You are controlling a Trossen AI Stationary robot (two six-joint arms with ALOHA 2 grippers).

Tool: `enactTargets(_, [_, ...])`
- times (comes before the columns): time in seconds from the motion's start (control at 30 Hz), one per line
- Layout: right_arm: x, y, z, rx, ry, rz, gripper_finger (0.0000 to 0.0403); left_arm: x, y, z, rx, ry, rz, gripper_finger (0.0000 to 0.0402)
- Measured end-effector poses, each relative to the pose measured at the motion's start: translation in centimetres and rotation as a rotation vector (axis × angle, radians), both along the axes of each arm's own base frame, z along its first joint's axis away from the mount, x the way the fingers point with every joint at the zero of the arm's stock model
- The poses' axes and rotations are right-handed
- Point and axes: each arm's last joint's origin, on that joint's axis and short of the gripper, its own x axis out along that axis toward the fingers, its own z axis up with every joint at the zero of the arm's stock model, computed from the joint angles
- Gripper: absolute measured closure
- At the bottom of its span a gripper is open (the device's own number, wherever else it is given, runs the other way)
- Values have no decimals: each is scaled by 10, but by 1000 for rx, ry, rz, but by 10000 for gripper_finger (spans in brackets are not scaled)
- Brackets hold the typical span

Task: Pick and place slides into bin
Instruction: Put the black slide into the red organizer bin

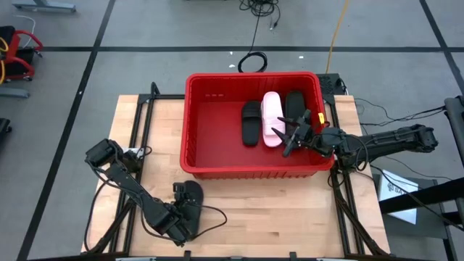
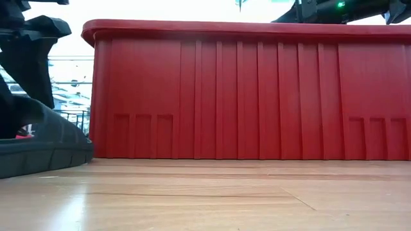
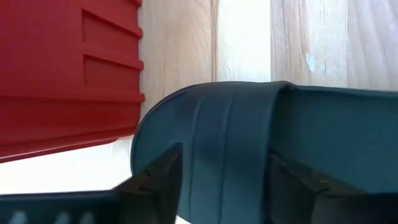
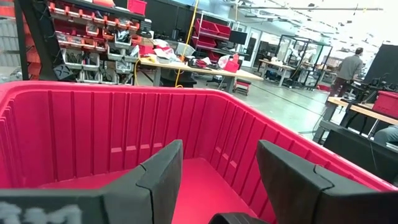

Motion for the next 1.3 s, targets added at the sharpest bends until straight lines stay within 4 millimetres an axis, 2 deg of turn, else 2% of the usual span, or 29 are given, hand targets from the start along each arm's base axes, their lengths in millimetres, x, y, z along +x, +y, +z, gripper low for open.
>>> enactTargets(0.27, [0,0,1,0,-7,0,206,0,-1,0,-50,36,7,372])
enactTargets(0.33, [0,0,1,0,-7,0,206,0,-2,0,-75,48,9,392])
enactTargets(0.63, [0,0,1,0,-7,0,206,5,-11,11,-154,87,-57,397])
enactTargets(1.0, [0,0,1,-11,-1,5,206,12,-19,52,-150,108,-114,396])
enactTargets(1.1, [1,2,2,-32,-2,86,206,12,-19,65,-141,112,-113,399])
enactTargets(1.3, [3,10,5,-90,-35,357,206,13,-19,93,-156,90,-125,398])
